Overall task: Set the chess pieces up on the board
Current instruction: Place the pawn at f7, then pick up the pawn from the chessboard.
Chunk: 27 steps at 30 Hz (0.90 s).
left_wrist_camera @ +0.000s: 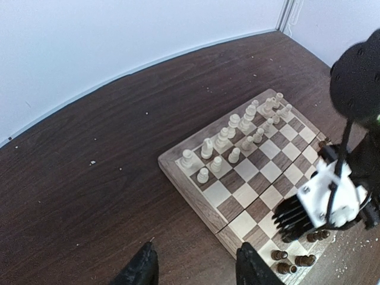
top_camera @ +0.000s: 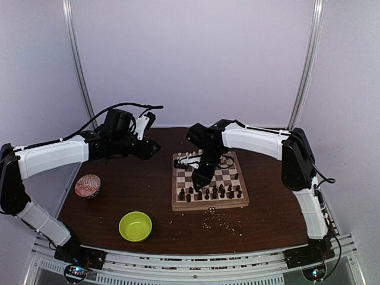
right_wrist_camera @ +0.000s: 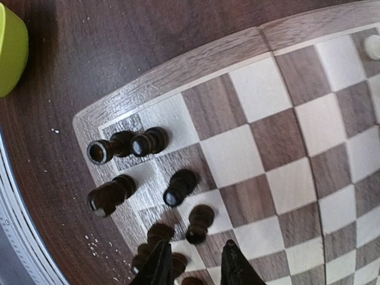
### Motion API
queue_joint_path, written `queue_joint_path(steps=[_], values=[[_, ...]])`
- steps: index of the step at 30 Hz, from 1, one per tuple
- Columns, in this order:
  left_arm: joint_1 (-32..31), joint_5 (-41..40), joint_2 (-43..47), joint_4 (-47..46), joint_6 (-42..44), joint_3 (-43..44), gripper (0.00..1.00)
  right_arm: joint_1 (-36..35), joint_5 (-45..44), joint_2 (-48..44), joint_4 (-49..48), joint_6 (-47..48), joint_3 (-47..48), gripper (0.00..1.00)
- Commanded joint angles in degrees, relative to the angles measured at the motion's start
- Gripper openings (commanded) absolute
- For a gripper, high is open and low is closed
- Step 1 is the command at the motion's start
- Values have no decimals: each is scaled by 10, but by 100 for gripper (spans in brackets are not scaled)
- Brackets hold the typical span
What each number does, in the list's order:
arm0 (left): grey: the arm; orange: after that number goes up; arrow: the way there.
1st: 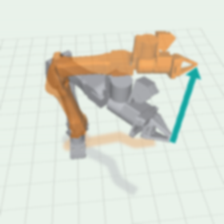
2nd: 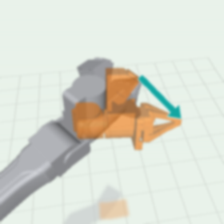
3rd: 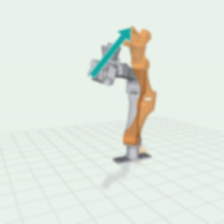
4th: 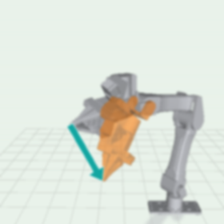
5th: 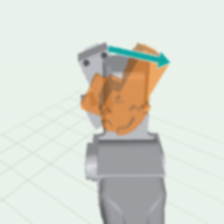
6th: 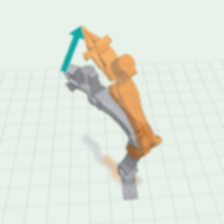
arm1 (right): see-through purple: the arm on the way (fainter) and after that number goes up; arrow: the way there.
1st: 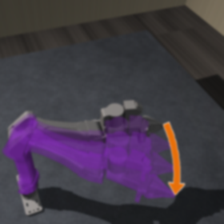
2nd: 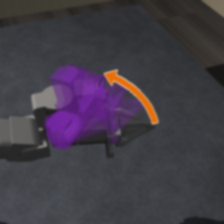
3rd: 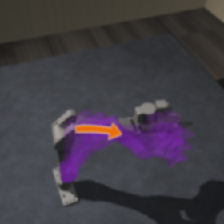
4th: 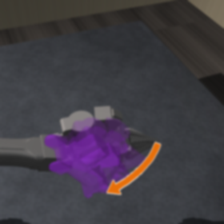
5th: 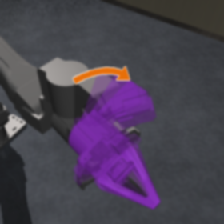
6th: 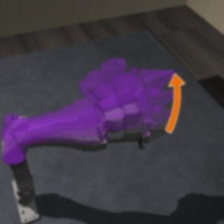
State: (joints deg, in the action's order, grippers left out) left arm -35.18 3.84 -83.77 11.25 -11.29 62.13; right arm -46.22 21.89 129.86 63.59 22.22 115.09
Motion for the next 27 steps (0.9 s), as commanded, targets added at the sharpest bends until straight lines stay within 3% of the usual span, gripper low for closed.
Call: queue_joint_path(steps=[1, 8, 12, 20, 27], values=[[4, 3, -2, -6, -2, 9, 47, 53, 29, -96, -3, -7, -31, 31], [4, 7, -17, 0, 0, 33, 48, 149, -55, -149, -55, -10, -139, 31], [4, 13, -24, 0, -3, 39, 47, 166, -115, -167, -81, -2, -187, 35], [4, 17, -29, 0, -7, 43, 47, 166, -108, -136, -81, -3, -203, 37], [4, 16, -30, 1, -8, 41, 47, 166, -101, -108, -72, -3, -195, 31]])
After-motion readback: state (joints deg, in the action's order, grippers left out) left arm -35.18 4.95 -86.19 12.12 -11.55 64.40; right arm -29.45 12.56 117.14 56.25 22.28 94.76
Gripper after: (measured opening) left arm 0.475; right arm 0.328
